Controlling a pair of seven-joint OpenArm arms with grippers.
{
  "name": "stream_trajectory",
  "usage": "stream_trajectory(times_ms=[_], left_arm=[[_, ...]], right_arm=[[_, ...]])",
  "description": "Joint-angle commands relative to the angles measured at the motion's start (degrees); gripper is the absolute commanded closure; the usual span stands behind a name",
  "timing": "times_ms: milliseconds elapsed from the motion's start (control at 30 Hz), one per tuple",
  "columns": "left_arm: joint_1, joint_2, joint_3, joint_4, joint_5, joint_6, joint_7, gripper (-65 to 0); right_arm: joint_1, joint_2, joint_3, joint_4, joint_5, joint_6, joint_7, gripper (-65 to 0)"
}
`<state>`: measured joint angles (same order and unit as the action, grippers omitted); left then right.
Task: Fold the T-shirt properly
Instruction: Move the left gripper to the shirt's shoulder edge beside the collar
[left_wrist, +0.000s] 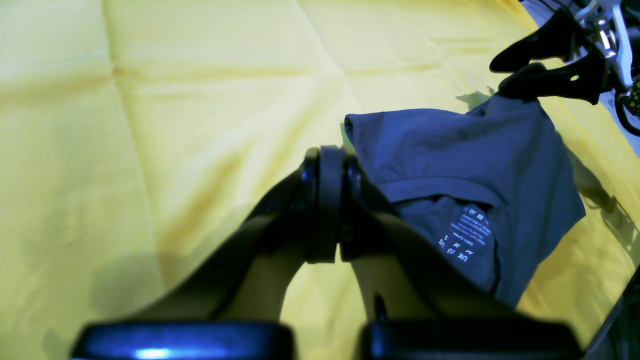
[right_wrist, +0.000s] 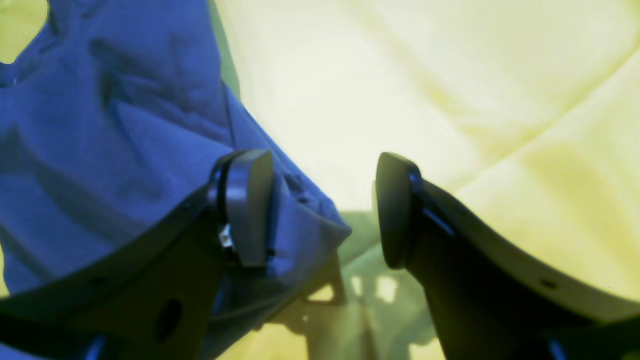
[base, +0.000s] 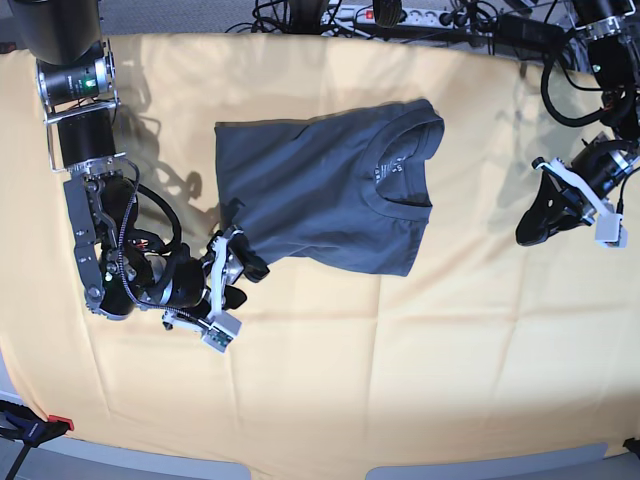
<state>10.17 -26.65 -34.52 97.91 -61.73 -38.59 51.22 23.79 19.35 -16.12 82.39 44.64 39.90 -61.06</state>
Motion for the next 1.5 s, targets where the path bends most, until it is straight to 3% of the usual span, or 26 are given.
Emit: stream_trajectory(times_ms=[0, 67, 300, 400, 567, 633, 767, 900, 1100, 1367, 1467], left_arm=[[-0.5, -1.14, -0.39, 0.98, -1.55, -0.42, -1.2, 0.0], [-0.5, -1.14, -0.39, 0.98, -1.55, -0.42, -1.22, 0.0], [-0.5, -1.14, -0.39, 0.98, -1.51, -0.42, -1.2, 0.0], [-0.48, -1.14, -0.39, 0.98, -1.31, -0.42, -1.2, 0.0], [-0.5, -1.11, -0.39, 0.98, -1.36, -0.42, -1.22, 0.0], [-0.5, -1.11, -0.39, 0.98, -1.38, -0.42, -1.22, 0.0], [-0.46, -1.11, -0.39, 0.98, -1.36, -0.42, -1.2, 0.0], [-0.48, -1.11, -0.39, 0.98, -3.93, -0.94, 0.72, 0.0], [-0.5, -1.14, -0.39, 4.74, -20.57, -1.41, 12.68, 0.0], [0.66, -1.14, -0.39, 11.65, -18.53, -1.41, 13.46, 0.0], [1.66, -1.11, -0.39, 11.63, -18.51, -1.41, 13.09, 0.0]], right_arm=[[1.75, 0.5, 0.42, 0.33, 1.01, 0.1, 0.0, -33.8], [1.75, 0.5, 0.42, 0.09, 2.47, 0.1, -3.1, -33.8], [2.49, 0.5, 0.42, 0.11, 17.81, 0.1, -13.94, -33.8], [2.75, 0.5, 0.42, 0.11, 20.0, 0.1, -16.0, -33.8], [2.73, 0.52, 0.42, 0.09, 17.22, 0.1, -14.43, -32.7], [2.73, 0.5, 0.42, 0.11, 15.37, 0.1, -12.31, -24.0], [2.73, 0.5, 0.42, 0.11, 13.62, 0.1, -10.01, 0.0], [2.71, 0.5, 0.42, 0.09, 13.6, 0.1, -9.42, 0.0], [2.71, 0.5, 0.42, 0.09, 13.09, 0.1, -9.38, 0.0], [2.71, 0.5, 0.42, 0.09, -0.07, 0.1, -5.33, 0.0], [2.69, 0.52, 0.42, 0.09, -2.19, -1.6, -5.51, 0.0]])
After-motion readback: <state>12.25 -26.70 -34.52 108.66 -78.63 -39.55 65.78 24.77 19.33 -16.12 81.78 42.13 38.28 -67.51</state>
